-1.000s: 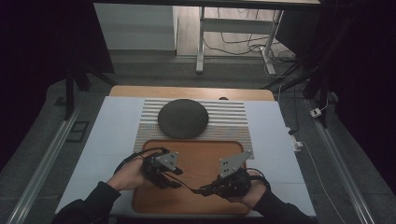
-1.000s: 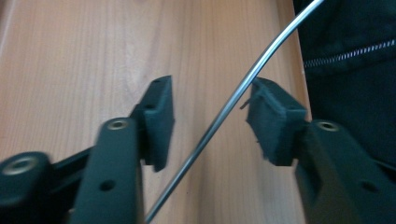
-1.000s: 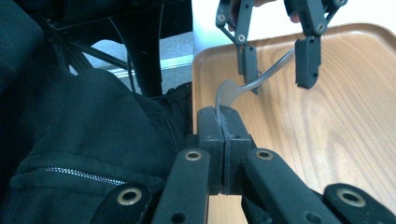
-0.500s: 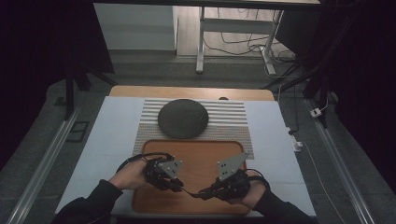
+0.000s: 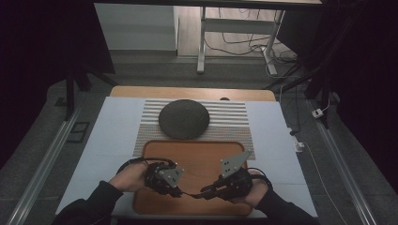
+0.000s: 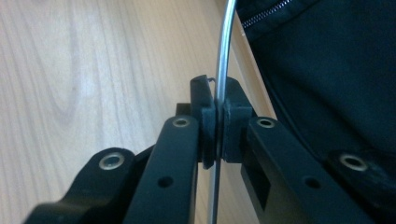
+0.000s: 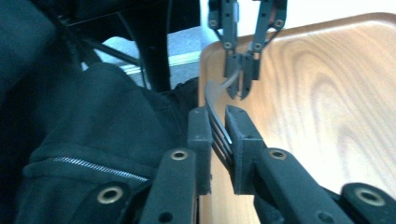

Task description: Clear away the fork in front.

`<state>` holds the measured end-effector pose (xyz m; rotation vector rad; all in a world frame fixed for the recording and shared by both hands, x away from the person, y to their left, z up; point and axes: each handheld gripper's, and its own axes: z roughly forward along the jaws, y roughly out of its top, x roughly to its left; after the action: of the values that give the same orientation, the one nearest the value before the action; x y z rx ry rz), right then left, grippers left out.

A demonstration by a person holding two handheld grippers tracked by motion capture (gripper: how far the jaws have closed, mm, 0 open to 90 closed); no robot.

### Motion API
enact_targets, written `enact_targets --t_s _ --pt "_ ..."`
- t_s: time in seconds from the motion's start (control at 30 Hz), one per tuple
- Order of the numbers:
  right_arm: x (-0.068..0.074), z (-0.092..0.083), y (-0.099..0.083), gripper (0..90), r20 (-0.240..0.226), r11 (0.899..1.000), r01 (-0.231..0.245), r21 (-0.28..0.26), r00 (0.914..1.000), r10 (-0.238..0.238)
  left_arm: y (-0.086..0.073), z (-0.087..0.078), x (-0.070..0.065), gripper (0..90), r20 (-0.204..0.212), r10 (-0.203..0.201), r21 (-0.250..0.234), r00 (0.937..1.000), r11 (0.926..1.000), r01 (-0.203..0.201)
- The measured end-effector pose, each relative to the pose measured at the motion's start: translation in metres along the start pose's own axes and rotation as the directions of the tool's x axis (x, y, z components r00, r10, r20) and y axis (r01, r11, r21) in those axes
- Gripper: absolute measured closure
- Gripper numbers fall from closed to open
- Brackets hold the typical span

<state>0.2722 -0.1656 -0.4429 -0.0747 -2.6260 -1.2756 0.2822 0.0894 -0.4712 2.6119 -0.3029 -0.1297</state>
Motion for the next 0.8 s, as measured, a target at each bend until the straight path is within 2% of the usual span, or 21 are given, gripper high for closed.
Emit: enact_targets --t_s 0.07,0.1,0.13,0.17,0.23,0.27,0.4,0.47,0.5,0.6,0.67,0.7,0.73,0.8 --pt "-0.001 -0.001 0.000 76.3 0.032 1.000 -0.005 -0.003 0.9995 0.005 -0.001 -0.002 0.001 85.6 -0.003 -0.038 -0.004 0.9993 0.9993 0.038" --pt "-0.003 -0.001 -0.001 69.7 0.070 1.000 -0.028 -0.012 0.9971 0.029 -0.001 -0.003 0.001 85.6 -0.004 -0.062 -0.007 0.9981 0.9980 0.062" --pt "-0.003 -0.001 -0.001 69.7 0.070 1.000 -0.028 -0.012 0.9971 0.029 -0.002 -0.003 0.002 85.6 -0.001 -0.081 -0.013 0.9967 0.9966 0.081" --pt "-0.005 -0.003 -0.001 62.6 0.108 0.998 -0.052 -0.034 0.9926 0.056 -0.003 -0.005 0.003 85.6 -0.003 -0.113 -0.025 0.9936 0.9933 0.113" --pt "-0.005 -0.004 -0.001 54.0 0.154 0.997 -0.063 -0.036 0.9858 0.068 -0.005 -0.007 0.003 85.5 -0.006 -0.161 -0.035 0.9870 0.9865 0.160" --pt "-0.005 -0.004 -0.001 54.0 0.154 0.997 -0.063 -0.036 0.9858 0.068 -0.007 -0.008 0.003 85.5 -0.021 -0.178 -0.035 0.9837 0.9835 0.178" --pt "-0.007 -0.009 -0.003 39.9 0.253 0.994 -0.082 -0.069 0.9627 0.097 -0.015 -0.016 0.000 85.5 -0.052 -0.270 -0.053 0.9615 0.9622 0.267" --pt "-0.007 -0.010 -0.004 34.1 0.291 0.993 -0.090 -0.073 0.9507 0.107 -0.018 -0.019 -0.002 85.5 -0.061 -0.321 -0.061 0.9452 0.9463 0.317" --pt "-0.007 -0.010 -0.004 31.4 0.318 0.993 -0.093 -0.069 0.9417 0.110 -0.018 -0.020 -0.003 85.5 -0.073 -0.346 -0.063 0.9353 0.9375 0.342" --pt "-0.005 -0.012 -0.005 23.7 0.390 0.991 -0.113 -0.067 0.9114 0.131 -0.021 -0.022 -0.005 85.5 -0.102 -0.419 -0.069 0.9025 0.9080 0.413" --pt "-0.005 -0.017 -0.008 20.1 0.414 0.983 -0.158 -0.097 0.8915 0.184 -0.023 -0.022 -0.005 85.5 -0.114 -0.465 -0.074 0.8778 0.8851 0.459" --pt "-0.005 -0.017 -0.008 20.1 0.414 0.983 -0.158 -0.097 0.8915 0.184 -0.023 -0.022 -0.005 85.5 -0.119 -0.485 -0.072 0.8662 0.8743 0.480" --pt "-0.005 -0.019 -0.009 20.1 0.425 0.980 -0.169 -0.106 0.8834 0.198 -0.023 -0.022 -0.006 85.5 -0.128 -0.498 -0.071 0.8575 0.8670 0.493" --pt "-0.003 -0.023 -0.012 18.4 0.436 0.974 -0.191 -0.123 0.8711 0.226 -0.024 -0.022 -0.007 85.5 -0.135 -0.535 -0.082 0.8340 0.8449 0.529"
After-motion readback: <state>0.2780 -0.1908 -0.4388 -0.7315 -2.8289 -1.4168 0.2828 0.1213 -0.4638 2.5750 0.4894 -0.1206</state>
